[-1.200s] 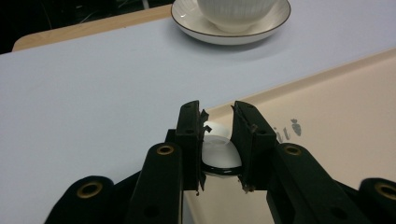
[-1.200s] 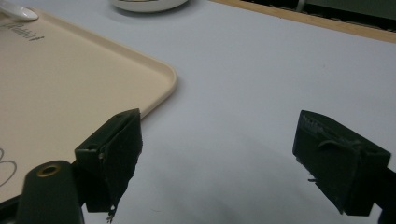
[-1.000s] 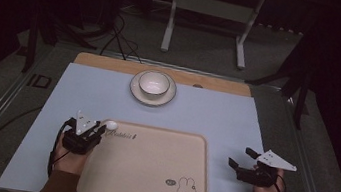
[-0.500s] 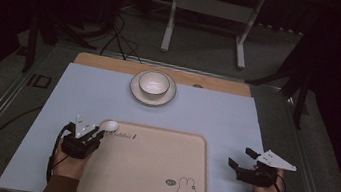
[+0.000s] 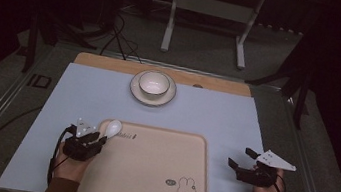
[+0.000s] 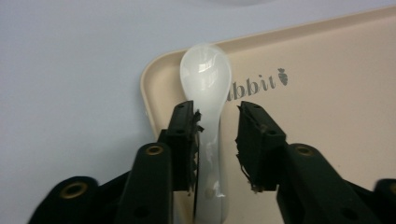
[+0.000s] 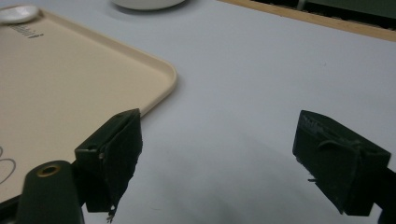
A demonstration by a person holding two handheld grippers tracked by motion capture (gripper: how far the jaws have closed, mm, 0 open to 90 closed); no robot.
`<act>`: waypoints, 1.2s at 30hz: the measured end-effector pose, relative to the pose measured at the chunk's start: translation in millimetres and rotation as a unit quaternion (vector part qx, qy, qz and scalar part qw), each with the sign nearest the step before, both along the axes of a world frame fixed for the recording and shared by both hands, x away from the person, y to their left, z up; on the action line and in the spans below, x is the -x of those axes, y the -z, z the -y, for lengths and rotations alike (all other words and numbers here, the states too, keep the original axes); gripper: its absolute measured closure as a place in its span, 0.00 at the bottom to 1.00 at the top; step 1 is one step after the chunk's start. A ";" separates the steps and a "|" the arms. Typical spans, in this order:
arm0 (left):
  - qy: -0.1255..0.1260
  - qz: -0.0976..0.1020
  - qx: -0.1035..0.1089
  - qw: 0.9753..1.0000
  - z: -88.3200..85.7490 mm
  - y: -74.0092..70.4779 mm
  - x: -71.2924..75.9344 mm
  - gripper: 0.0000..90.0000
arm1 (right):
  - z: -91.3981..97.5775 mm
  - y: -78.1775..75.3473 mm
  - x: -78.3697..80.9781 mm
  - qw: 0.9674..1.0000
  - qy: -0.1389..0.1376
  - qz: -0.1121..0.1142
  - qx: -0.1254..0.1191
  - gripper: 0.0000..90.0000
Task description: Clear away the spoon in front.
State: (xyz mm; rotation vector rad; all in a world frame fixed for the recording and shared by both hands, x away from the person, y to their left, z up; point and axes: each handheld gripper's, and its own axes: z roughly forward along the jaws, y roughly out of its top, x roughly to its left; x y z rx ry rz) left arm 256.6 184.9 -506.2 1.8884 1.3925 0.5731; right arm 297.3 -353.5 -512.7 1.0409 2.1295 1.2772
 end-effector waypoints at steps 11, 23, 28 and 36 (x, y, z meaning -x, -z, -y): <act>0.003 0.028 0.010 1.000 -3.1 -4.3 -0.2 0.54 | -0.1 0.0 0.0 1.000 0.000 0.001 0.001 0.17; 0.016 0.089 0.024 0.996 -16.0 -14.2 -2.7 0.51 | 1.6 -1.2 0.7 1.000 0.003 0.007 -0.002 0.17; 0.017 0.111 0.027 0.993 -22.6 -18.4 -3.7 0.50 | 4.0 -2.3 1.6 1.000 0.008 0.013 -0.005 0.17; 0.014 0.133 0.026 0.991 -34.4 -23.0 -5.1 0.49 | 7.4 -4.4 3.1 1.000 0.015 0.023 -0.010 0.17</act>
